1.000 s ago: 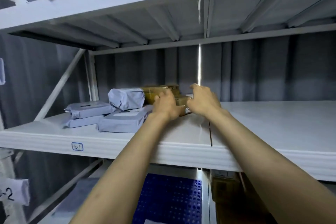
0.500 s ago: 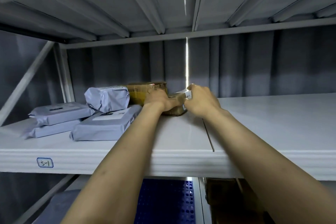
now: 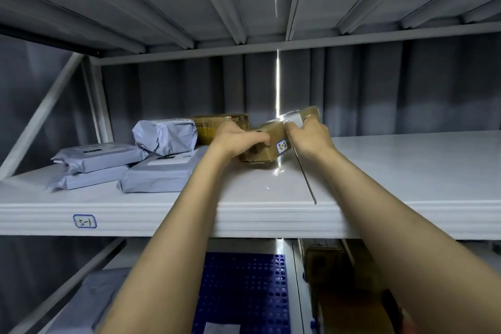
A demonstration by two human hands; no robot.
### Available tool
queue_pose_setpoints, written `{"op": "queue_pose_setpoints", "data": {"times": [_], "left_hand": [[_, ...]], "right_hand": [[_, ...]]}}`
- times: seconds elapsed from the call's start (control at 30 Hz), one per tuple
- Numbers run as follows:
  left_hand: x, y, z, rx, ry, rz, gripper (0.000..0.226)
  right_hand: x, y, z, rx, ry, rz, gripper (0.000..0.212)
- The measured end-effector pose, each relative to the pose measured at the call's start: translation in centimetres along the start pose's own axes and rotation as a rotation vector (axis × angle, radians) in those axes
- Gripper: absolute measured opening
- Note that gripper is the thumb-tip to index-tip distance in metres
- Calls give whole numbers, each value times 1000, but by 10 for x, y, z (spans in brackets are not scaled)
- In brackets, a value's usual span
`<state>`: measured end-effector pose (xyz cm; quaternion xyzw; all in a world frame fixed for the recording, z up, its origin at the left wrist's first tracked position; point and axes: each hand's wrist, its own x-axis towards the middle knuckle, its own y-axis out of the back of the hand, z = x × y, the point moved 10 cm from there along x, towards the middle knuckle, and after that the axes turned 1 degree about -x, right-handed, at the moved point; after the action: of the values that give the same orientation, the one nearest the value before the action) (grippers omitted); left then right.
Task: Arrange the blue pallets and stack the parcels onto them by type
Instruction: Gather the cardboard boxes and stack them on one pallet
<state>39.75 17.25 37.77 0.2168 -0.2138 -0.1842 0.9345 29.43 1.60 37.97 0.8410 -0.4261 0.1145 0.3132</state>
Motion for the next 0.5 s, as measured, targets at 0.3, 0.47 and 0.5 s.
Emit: {"op": "queue_pose_setpoints", "data": {"times": [0.3,0.47,0.5], "left_hand": [[-88,22,10,70,-97,176,82],[-129,31,-5,-250,-57,58,68],[-137,33,-6,-311,-66,49,58]], "right_hand": [[-52,-7,-15,324,-40,89,64],[-96,3,-14,508,-33,165,54],[-105,5,-15,531,-23,168,53]]}}
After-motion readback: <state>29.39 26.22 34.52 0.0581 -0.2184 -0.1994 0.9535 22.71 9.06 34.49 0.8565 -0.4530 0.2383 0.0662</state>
